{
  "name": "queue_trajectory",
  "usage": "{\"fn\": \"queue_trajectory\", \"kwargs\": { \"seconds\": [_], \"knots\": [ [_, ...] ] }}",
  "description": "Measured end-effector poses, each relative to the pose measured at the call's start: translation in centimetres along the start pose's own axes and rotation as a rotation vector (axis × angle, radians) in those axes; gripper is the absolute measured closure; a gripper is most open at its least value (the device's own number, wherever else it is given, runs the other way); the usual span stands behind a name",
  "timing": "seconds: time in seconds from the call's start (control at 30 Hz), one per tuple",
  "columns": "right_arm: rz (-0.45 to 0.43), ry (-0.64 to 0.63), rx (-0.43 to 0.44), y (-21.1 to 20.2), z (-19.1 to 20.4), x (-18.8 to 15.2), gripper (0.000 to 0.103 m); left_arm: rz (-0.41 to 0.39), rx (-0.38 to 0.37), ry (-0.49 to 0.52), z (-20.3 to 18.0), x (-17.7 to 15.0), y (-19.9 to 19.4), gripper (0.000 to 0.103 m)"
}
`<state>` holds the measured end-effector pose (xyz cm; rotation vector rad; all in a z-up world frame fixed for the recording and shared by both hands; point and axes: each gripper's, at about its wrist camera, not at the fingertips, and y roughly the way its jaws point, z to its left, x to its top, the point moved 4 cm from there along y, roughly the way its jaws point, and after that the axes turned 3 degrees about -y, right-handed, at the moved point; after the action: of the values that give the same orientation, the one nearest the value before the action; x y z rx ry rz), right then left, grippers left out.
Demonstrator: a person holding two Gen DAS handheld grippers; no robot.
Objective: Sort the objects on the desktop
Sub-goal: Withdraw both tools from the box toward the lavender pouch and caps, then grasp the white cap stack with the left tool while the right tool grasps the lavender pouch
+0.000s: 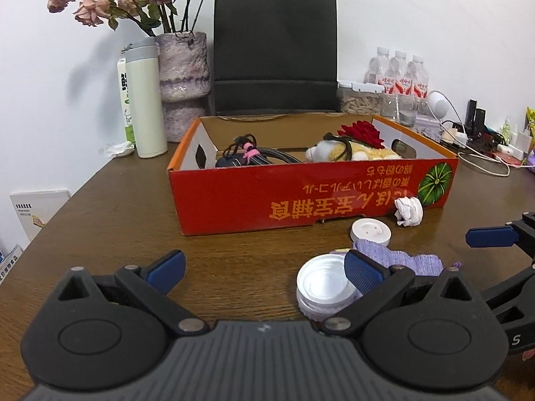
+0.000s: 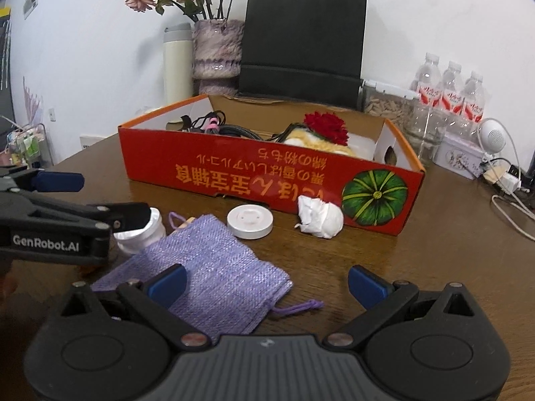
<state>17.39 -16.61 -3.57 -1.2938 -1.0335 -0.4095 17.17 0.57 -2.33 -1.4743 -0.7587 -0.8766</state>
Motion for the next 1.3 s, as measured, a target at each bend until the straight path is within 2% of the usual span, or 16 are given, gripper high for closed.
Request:
{"fn": "queue_trajectory", "kwargs": {
  "seconds": [0.17,0.43,0.53,0.73,0.97,1.03,1.13,1.3],
  "knots": [
    [0.064,0.039,0.032,0.9,-0.4,-0.3,0.0,0.009,-0.012,0.011,-0.3,-0.2,0.1,0.0],
    [0.065,0.048,0.033,0.9,-0.5,-0.5,0.0,0.021,-0.034,0.002,-0.5,-0.2,0.4,0.0],
    [0.062,0.046,0.037,0.7,-0.5,-0.5,0.003,0.013,-0.054,0.002,-0.7,-0.2,0.2,0.0],
    [0.041,0.023,0.064,0.5,0.1,-0.2,0.02,0.037,-0.071,0.021,-1.3,-0.2,0.9,0.0],
    [0.019,0.002,0.097,0.2,0.7,-0.1,0.045,0.053,-0.092,0.03,-1.7,0.0,1.5,0.0],
    [0.015,-0.002,0.101,0.1,0.7,-0.1,0.051,0.053,-0.095,0.033,-1.7,0.0,1.6,0.003],
    [0.008,-0.005,0.109,0.0,0.8,-0.1,0.066,0.051,-0.109,0.028,-1.8,0.0,1.6,0.012],
    [0.002,-0.005,0.118,0.0,0.9,0.0,0.082,0.066,-0.122,0.027,-1.8,-0.2,1.7,0.032]
  ]
}}
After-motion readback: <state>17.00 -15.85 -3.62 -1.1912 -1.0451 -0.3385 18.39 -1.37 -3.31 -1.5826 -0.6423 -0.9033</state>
